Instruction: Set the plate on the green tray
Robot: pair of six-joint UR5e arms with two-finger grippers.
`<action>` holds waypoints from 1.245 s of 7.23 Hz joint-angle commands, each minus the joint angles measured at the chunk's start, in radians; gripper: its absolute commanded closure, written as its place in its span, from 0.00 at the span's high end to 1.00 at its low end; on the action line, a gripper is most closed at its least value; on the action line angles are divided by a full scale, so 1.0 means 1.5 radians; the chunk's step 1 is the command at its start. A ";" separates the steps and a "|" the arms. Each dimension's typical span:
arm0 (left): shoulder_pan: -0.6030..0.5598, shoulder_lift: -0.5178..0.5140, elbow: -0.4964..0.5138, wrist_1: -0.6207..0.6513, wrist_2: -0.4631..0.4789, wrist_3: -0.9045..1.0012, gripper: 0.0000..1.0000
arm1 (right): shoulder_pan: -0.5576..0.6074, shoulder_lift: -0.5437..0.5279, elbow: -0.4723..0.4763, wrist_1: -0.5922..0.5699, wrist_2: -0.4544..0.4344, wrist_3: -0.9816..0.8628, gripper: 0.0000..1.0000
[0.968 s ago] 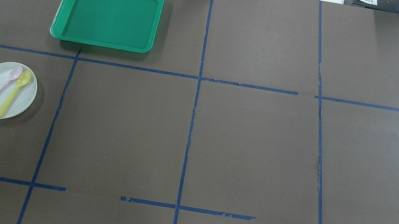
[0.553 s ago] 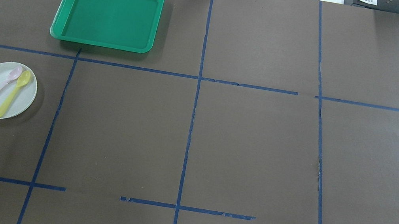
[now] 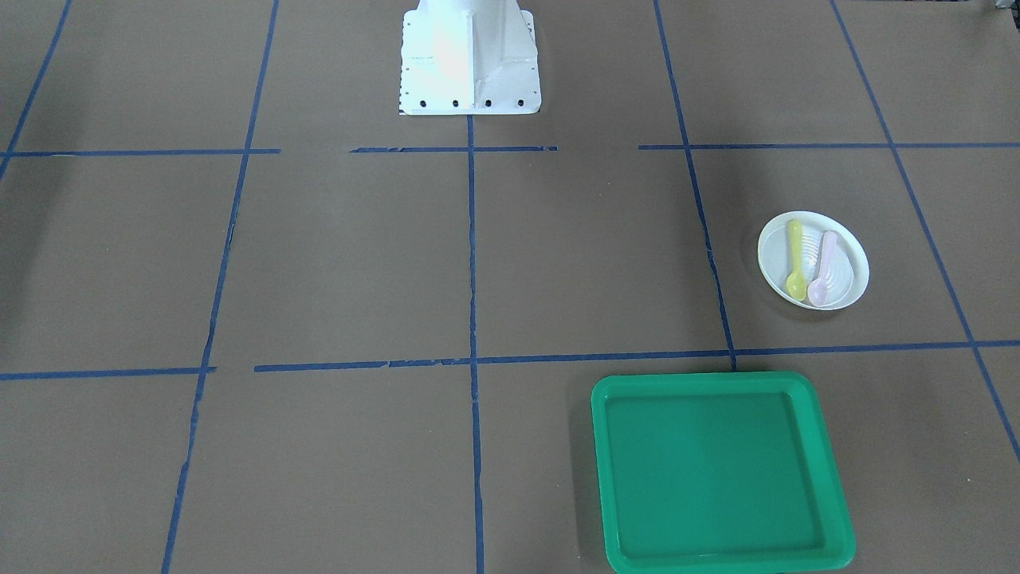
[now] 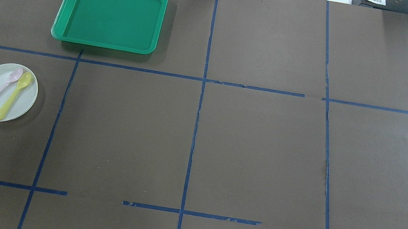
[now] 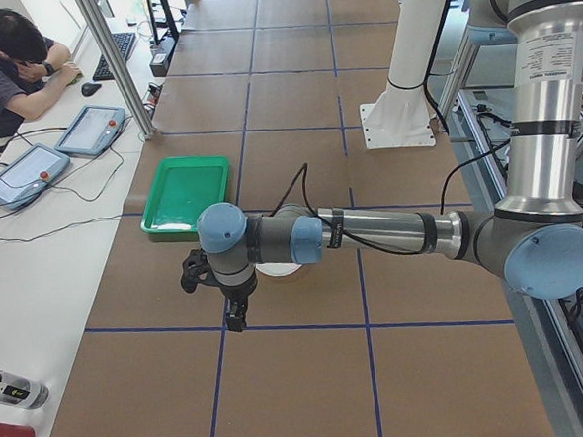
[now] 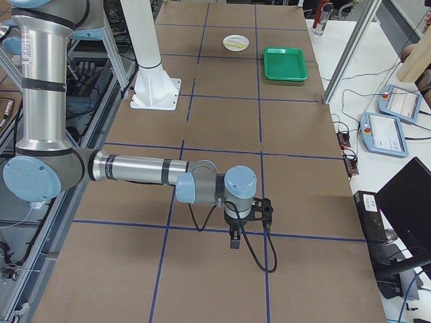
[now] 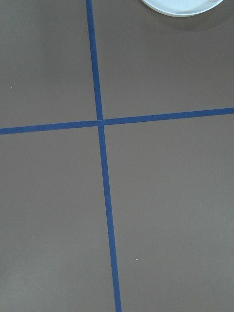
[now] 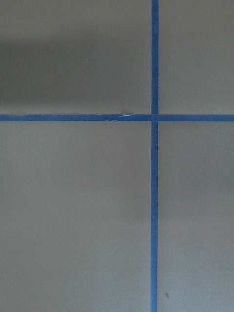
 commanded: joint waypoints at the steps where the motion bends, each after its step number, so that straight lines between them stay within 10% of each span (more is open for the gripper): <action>1: 0.086 0.000 -0.062 -0.001 0.001 -0.135 1.00 | 0.000 0.000 0.000 0.000 0.000 0.000 1.00; 9: 0.282 0.007 0.122 -0.388 0.044 -0.438 1.00 | 0.000 0.000 -0.001 0.000 0.000 0.000 1.00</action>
